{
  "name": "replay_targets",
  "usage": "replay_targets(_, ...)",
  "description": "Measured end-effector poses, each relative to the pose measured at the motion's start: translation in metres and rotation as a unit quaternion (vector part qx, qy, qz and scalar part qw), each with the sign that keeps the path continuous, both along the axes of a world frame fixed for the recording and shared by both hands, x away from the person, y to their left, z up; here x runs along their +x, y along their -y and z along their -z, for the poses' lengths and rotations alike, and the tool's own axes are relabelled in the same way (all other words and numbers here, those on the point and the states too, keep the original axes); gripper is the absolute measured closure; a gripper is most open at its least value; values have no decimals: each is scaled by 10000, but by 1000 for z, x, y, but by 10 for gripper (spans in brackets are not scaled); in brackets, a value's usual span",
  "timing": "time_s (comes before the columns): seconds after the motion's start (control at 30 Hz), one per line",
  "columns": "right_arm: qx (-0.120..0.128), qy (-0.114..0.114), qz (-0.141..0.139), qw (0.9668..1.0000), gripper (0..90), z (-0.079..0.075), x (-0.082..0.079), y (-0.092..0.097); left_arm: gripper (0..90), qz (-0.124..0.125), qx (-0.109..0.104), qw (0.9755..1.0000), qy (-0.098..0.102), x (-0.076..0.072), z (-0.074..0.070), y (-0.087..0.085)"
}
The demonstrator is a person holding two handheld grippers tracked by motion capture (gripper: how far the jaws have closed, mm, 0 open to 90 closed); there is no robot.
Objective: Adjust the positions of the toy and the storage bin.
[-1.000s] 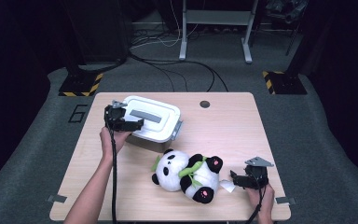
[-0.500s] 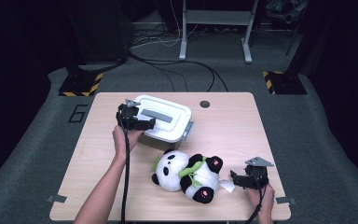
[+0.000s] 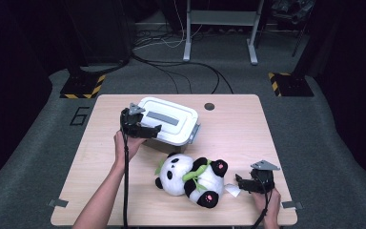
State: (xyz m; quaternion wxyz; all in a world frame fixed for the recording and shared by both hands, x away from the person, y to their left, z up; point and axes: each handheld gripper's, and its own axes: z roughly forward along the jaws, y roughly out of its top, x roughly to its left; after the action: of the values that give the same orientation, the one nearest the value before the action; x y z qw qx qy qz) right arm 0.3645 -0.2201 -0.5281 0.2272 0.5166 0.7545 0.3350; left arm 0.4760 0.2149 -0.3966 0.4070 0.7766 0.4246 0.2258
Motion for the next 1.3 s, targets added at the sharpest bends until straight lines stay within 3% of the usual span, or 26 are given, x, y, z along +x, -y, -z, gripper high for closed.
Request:
replay_targets(0.07,0,0,1,10000,126,0,0,0,0,119,6,9999,-7,-5,0,3)
replay_targets(0.17,-1,0,3,10000,127,0,0,0,0,296,203,9994,-12,-10,1,8)
replay_targets(0.23,3,-3,5,10000,127,0,0,0,0,367,338,9987,-55,-13,5,13)
replay_targets(0.33,2,-3,6,10000,127,0,0,0,0,496,357,9979,-190,-15,12,17)
replay_targets(0.43,5,15,14,10000,128,0,0,0,0,462,419,9980,-51,-19,16,24)
replay_targets(0.7,-5,26,8,10000,129,0,0,0,0,474,346,9983,2,-19,19,48)
replay_targets(1.0,2,14,1,10000,132,0,0,0,8,370,321,9988,72,-11,21,60)
replay_targets(1.17,4,17,4,10000,133,0,0,0,21,326,200,9993,57,-10,19,57)
replay_targets(1.3,8,16,3,10000,133,0,0,1,17,358,-16,9993,102,-23,11,44)
